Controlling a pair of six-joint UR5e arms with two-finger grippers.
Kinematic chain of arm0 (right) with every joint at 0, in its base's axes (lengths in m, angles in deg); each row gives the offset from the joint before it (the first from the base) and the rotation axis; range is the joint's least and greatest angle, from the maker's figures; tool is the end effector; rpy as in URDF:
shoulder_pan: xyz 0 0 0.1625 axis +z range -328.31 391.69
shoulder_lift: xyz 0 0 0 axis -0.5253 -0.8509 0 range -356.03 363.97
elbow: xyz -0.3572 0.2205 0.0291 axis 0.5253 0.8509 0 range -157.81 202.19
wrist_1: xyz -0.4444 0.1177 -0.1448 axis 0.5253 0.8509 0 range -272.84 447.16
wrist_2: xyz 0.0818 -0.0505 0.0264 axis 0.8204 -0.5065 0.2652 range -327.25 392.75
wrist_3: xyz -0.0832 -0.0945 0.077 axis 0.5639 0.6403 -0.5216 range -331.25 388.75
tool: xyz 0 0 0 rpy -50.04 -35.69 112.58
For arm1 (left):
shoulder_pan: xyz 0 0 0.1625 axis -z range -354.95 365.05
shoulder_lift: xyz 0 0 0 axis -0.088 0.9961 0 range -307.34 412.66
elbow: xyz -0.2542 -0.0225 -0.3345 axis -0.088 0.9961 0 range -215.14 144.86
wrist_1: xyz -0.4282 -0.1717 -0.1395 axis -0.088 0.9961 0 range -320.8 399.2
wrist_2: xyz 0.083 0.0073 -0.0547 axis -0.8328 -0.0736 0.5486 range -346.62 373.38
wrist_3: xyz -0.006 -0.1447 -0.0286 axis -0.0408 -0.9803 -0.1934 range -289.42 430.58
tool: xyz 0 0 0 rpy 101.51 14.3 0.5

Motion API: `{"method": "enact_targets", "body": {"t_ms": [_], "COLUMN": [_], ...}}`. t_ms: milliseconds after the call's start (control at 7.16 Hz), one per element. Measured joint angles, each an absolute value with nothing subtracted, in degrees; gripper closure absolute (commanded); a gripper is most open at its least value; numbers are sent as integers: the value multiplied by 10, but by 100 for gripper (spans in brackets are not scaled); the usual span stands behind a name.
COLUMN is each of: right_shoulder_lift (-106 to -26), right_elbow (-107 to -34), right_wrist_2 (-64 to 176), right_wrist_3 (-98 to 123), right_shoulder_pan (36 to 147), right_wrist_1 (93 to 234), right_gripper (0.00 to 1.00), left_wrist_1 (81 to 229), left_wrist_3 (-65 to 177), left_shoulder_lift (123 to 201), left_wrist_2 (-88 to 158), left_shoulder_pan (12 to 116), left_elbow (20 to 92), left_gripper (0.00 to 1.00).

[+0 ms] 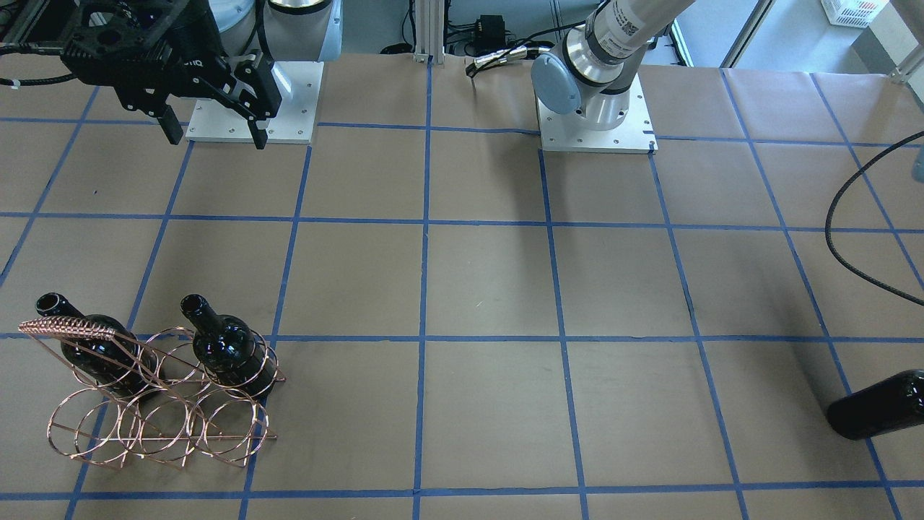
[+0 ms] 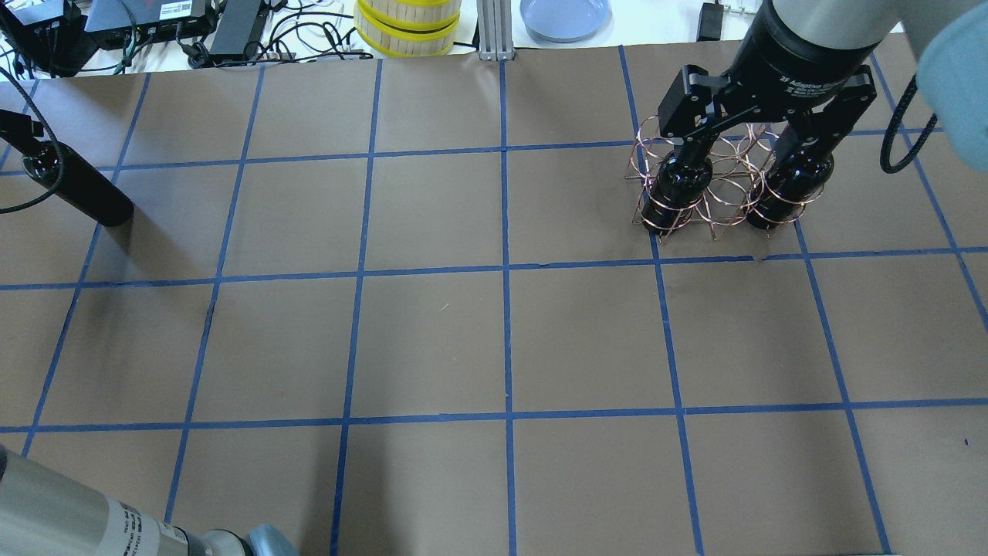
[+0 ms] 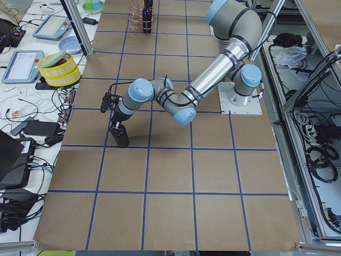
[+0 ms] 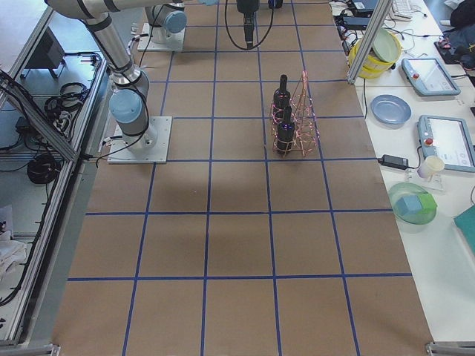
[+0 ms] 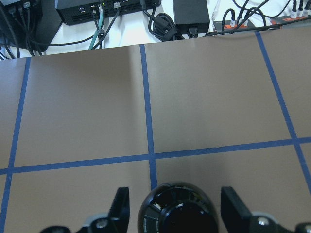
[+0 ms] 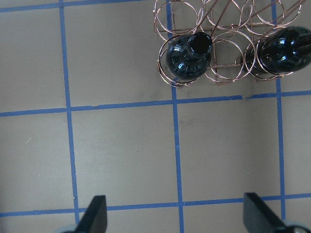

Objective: Place wine into wine basket
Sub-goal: 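Lower the left gripper around the bottle neck and close it, then lift the bottle and carry it toward the table center with the left gripper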

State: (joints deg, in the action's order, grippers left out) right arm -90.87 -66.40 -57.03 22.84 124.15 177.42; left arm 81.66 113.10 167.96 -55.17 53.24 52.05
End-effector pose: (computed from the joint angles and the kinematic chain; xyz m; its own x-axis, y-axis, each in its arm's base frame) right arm 0.1570 -0.5345 0.4970 -0.9981 0.0590 -0.0155 0.0604 0.9918 -0.1124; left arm 0.3645 -0.6887 0.2835 -0.9956 0.0841 -0.0419 0.0935 0.8390 -0.5360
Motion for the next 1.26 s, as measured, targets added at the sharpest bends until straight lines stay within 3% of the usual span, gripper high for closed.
{"method": "enact_targets", "body": {"t_ms": [140,419,559,1117,1257], "right_shoulder_lift": [-908,-911,-915,-926,-928], "right_elbow": [-664,-664,-664,-663,-663], "right_wrist_2": [-570,-571,-572,-573,-577], "right_wrist_3": [229,230,231,235,234], "right_shoulder_pan": [1242,1241,1242,1242,1242], "right_wrist_1": [1774,1774,1775,1775,1774], "right_gripper": [0,0,0,0,0], "left_wrist_1": [817,817,817,818,819], "left_wrist_3": [1131,1130,1130,1130,1129], "left_shoulder_lift": [1680,1680,1680,1679,1679], "left_wrist_2": [-551,-551,-551,-552,-552], "left_shoulder_pan": [533,532,532,532,532], "left_elbow": [521,522,522,524,524], "left_gripper": [49,49,55,61,74]}}
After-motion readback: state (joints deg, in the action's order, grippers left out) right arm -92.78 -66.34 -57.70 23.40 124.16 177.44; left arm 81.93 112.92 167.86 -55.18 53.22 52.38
